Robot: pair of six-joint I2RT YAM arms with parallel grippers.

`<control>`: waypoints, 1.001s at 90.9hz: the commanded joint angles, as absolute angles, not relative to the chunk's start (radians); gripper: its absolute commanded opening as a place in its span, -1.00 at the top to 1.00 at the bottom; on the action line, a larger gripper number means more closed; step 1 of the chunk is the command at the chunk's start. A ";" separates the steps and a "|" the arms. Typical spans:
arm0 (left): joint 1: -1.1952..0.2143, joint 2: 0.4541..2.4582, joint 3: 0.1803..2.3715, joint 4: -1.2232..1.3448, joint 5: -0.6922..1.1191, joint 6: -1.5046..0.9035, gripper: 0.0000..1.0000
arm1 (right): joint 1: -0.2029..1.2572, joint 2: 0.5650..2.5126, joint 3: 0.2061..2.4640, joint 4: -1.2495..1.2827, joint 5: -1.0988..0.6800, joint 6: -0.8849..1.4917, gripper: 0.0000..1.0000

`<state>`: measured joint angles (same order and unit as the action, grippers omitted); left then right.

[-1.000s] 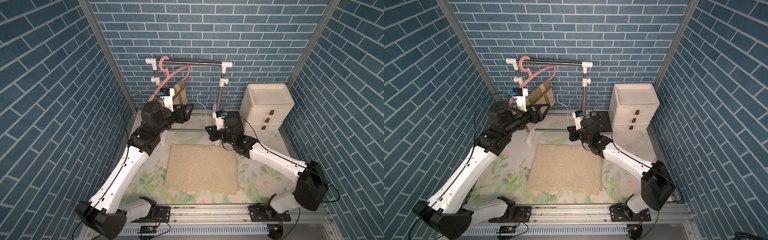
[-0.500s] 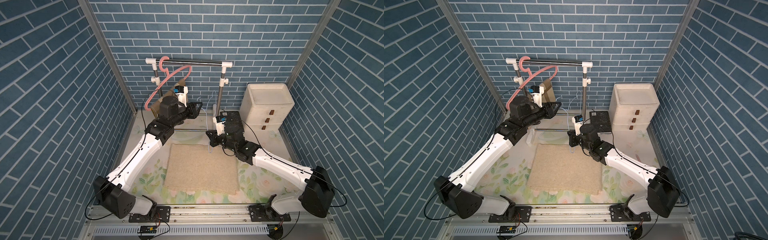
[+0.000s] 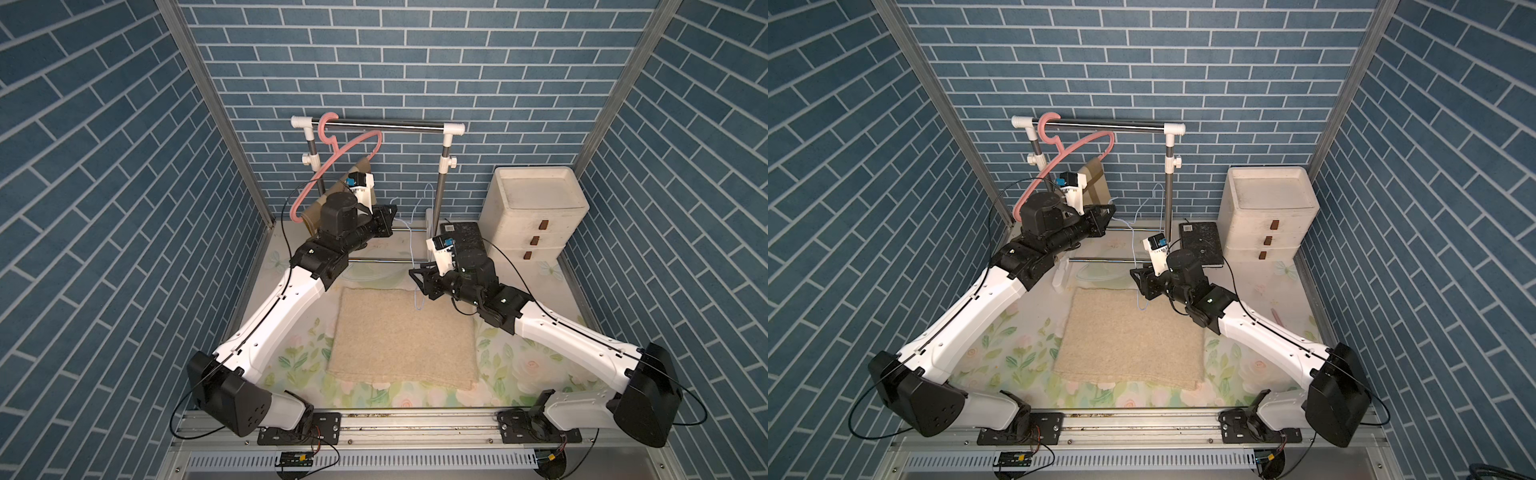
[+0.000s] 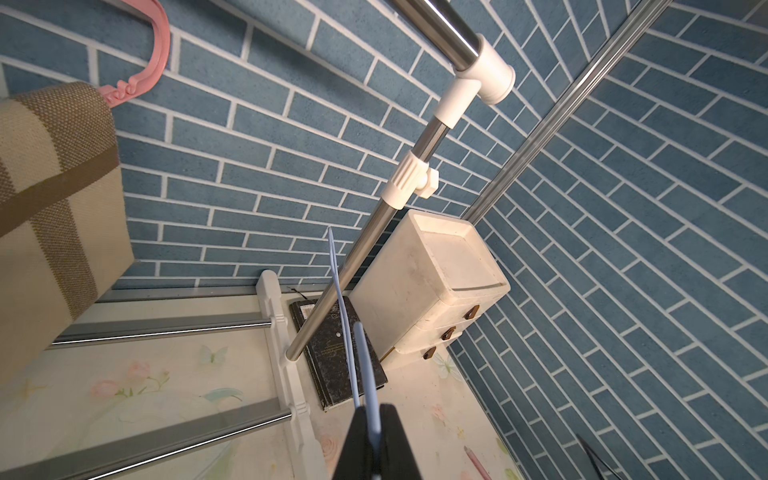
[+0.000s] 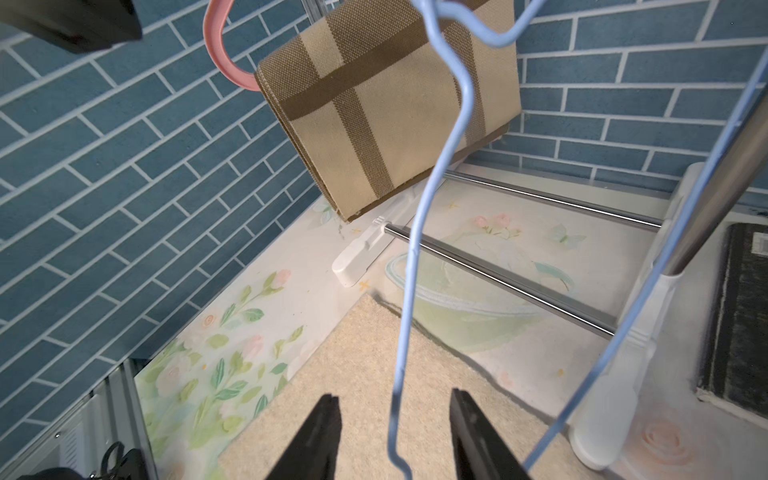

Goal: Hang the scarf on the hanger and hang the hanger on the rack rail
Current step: Pick up the hanger from the clothesline, then hang the scarf on the hanger.

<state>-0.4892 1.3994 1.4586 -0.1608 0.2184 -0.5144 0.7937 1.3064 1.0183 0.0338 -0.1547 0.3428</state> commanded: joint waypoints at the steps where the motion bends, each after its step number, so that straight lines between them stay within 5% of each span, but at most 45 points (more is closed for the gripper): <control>1: -0.492 1.329 1.409 -0.218 0.201 -0.492 1.00 | 0.705 1.212 0.961 -0.024 -0.350 0.322 -0.25; 17: -0.492 1.196 1.277 -0.287 0.207 -0.481 1.00 | 0.517 1.073 0.833 -0.083 -0.518 0.321 -0.60; 48: -0.491 0.895 0.855 -0.222 0.202 -0.522 1.00 | 0.120 1.052 0.510 -0.066 -0.695 0.545 -0.62; 91: -0.491 0.917 0.705 -0.147 0.154 -0.449 1.00 | 0.072 1.186 0.338 -0.049 -0.724 0.546 -0.48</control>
